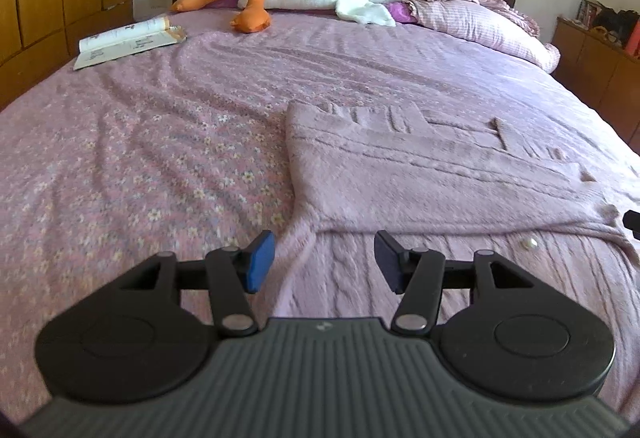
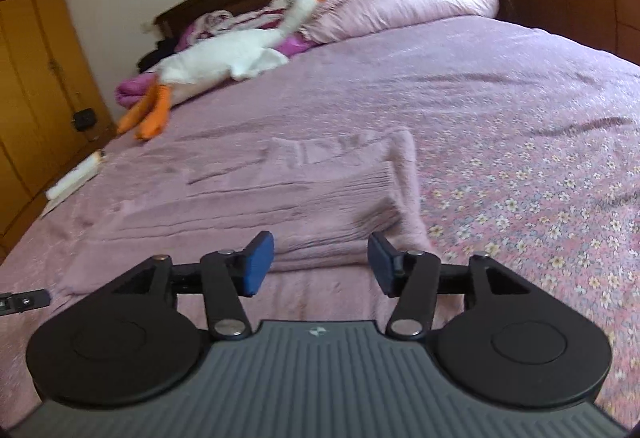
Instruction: Fold small clothes
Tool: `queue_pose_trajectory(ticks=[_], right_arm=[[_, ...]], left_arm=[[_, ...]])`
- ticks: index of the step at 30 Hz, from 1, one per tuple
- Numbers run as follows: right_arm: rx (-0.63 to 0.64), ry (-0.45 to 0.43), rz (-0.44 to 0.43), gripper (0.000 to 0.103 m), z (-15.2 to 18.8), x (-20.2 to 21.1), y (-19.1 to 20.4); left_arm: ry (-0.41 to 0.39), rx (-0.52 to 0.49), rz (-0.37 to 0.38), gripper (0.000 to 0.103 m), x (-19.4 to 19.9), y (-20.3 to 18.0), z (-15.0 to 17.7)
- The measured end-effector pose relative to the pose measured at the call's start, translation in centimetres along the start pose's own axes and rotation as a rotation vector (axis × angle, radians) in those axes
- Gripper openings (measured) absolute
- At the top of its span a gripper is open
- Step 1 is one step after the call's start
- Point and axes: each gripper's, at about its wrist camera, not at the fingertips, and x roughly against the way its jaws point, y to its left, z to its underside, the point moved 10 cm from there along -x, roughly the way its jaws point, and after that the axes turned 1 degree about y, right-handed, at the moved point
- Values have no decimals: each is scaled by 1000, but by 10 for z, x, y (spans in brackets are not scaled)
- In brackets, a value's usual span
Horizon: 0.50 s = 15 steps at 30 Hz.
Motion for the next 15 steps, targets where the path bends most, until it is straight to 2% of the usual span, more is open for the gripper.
queue_pose_trajectory(ticks=[5, 8, 11, 15], right_arm=[[38, 20, -64, 62, 20, 29, 21], [49, 26, -83, 67, 35, 44, 30], [58, 34, -104, 71, 50, 58, 37], [116, 34, -112, 77, 69, 75, 47]], left_arm=[[3, -13, 15, 61, 22, -10, 14], [2, -25, 24, 62, 34, -17, 22], [5, -13, 42, 73, 45, -22, 33], [12, -36, 43, 73, 57, -31, 48]])
